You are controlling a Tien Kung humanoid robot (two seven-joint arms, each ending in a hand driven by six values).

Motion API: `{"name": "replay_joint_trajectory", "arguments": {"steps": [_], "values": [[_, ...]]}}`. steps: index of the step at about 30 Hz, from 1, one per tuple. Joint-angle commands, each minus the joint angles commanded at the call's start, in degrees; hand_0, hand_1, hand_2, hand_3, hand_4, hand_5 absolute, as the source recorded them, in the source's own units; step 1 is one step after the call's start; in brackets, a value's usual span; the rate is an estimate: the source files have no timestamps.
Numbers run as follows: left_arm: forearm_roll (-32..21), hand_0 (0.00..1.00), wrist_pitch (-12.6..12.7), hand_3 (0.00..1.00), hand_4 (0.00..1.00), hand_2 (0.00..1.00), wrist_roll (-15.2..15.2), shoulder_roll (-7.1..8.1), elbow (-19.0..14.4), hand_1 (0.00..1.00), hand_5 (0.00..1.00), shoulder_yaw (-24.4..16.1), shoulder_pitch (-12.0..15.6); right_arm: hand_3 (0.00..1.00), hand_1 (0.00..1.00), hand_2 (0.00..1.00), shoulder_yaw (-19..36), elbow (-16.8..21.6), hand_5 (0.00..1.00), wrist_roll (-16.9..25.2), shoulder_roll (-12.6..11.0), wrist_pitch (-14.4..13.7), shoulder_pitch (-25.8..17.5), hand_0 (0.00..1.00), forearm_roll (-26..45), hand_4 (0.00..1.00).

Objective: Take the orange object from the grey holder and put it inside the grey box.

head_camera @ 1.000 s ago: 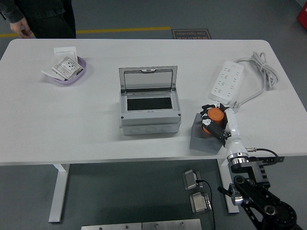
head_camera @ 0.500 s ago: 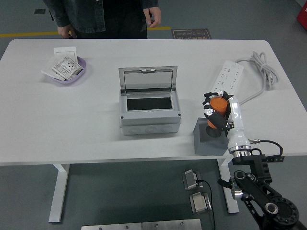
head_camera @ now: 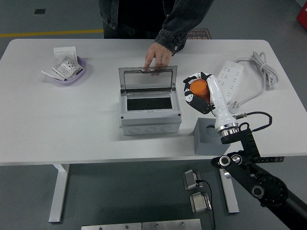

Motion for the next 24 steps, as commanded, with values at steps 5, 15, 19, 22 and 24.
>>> {"name": "replay_joint_trajectory", "arguments": {"steps": [5,15,19,22,24], "values": [[0.2,0.635,0.1,0.643,0.700,0.483,0.1,0.33,0.0,0.652,0.439,-0.3,0.0,0.271,0.158,0.251,-4.3,-4.8,0.002,-4.2,1.7,1.0,6.0,0.012,-5.9,0.002],[0.7,0.636,0.3,0.643,0.701,0.481,0.4,0.72,0.0,0.652,0.443,-1.0,0.1,0.268,0.141,0.250,-15.3,-9.8,0.002,-12.8,4.6,6.7,15.4,0.002,-16.5,0.002],[0.7,0.635,0.3,0.643,0.701,0.481,0.4,0.92,0.0,0.652,0.443,-1.0,0.0,0.265,0.137,0.249,-17.2,-11.1,0.002,-15.2,5.9,9.1,17.2,0.002,-20.4,0.002],[0.7,0.635,0.2,0.643,0.701,0.481,0.5,1.00,0.0,0.652,0.443,-0.9,0.1,0.265,0.137,0.249,-18.2,-12.3,0.002,-16.3,6.6,10.7,18.6,0.002,-22.4,0.002],[0.8,0.635,0.3,0.643,0.700,0.481,0.6,1.11,0.0,0.652,0.444,-1.0,0.2,0.267,0.138,0.246,-19.0,-13.7,0.002,-16.9,7.3,11.7,19.9,0.002,-23.2,0.002]]}}
